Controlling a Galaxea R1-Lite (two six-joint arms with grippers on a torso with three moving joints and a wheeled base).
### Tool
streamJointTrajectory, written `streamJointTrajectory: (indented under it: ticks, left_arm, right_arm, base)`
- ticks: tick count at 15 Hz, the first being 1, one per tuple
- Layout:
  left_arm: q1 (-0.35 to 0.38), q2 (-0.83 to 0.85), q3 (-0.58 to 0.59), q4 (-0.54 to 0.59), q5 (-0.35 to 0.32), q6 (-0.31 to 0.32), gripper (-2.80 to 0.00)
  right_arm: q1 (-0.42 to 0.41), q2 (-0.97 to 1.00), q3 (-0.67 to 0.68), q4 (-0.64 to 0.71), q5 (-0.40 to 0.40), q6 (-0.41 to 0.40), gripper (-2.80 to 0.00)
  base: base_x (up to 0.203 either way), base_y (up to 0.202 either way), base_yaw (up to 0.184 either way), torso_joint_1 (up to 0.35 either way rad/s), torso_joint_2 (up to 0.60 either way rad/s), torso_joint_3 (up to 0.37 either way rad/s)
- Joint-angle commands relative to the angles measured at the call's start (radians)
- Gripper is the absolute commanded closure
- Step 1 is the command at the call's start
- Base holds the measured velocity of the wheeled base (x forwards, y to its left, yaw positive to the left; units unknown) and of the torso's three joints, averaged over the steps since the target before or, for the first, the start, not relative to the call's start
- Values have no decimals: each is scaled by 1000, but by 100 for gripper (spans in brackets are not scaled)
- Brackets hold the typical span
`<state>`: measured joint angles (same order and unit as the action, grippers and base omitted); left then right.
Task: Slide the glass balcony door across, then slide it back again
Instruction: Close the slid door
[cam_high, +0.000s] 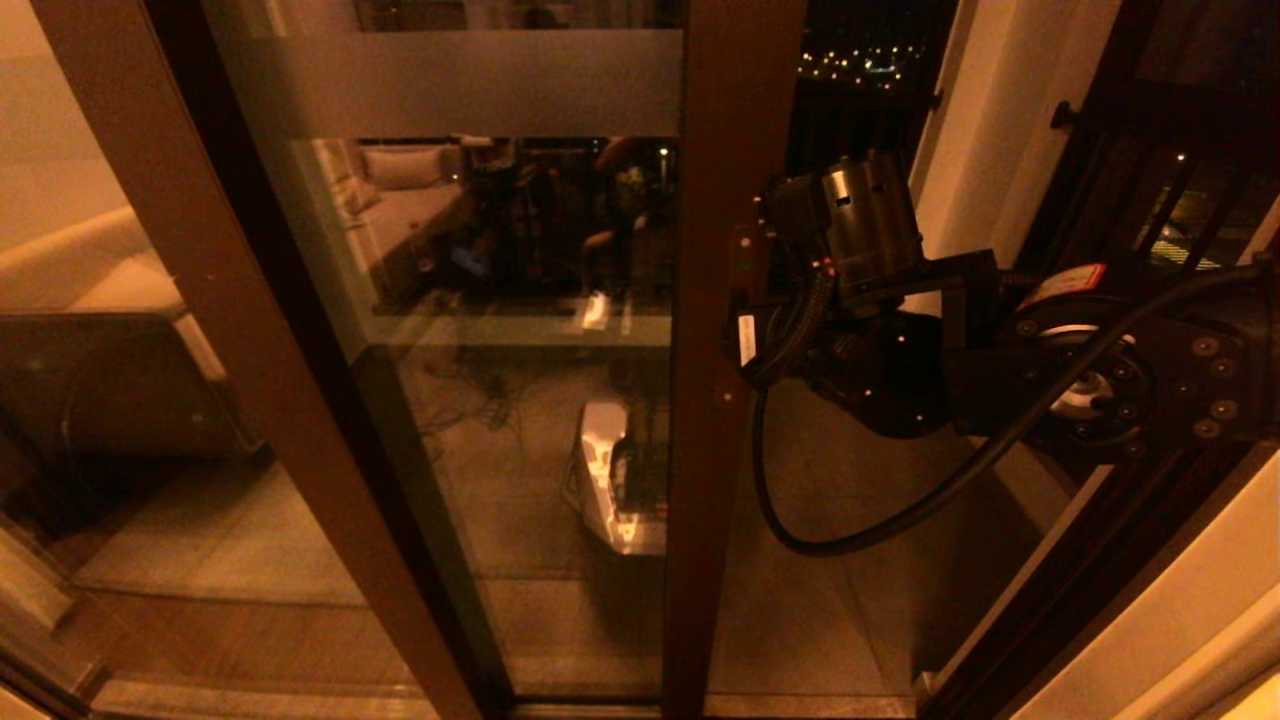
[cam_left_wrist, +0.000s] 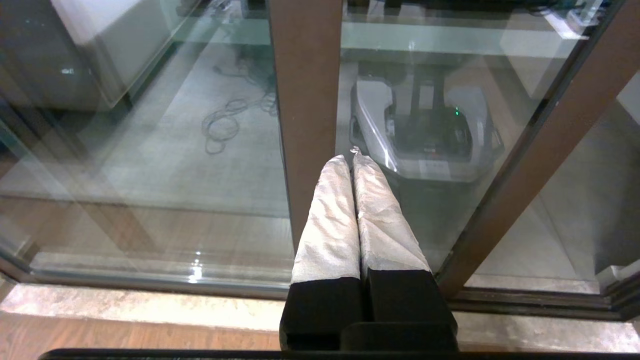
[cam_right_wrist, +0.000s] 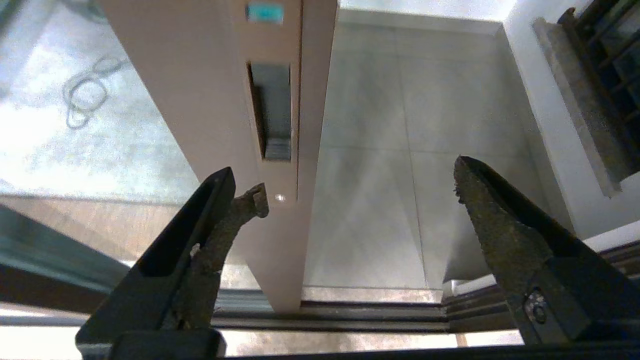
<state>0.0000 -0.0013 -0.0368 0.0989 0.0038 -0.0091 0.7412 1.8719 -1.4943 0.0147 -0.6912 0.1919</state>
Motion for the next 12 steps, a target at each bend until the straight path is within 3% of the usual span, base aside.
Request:
streamJointTrajectory:
  ticks: [1,12]
  left_arm:
    - [0,0,0,1,1,0,0]
    - [0,0,0,1,1,-2,0]
  right_arm:
    - [13,-7,14,-3,-3,2,-280]
    - [18,-8,20,-16,-2,0,-280]
  base:
    - [0,0,0,0,0,0]
    - [0,0,0,0,0,0]
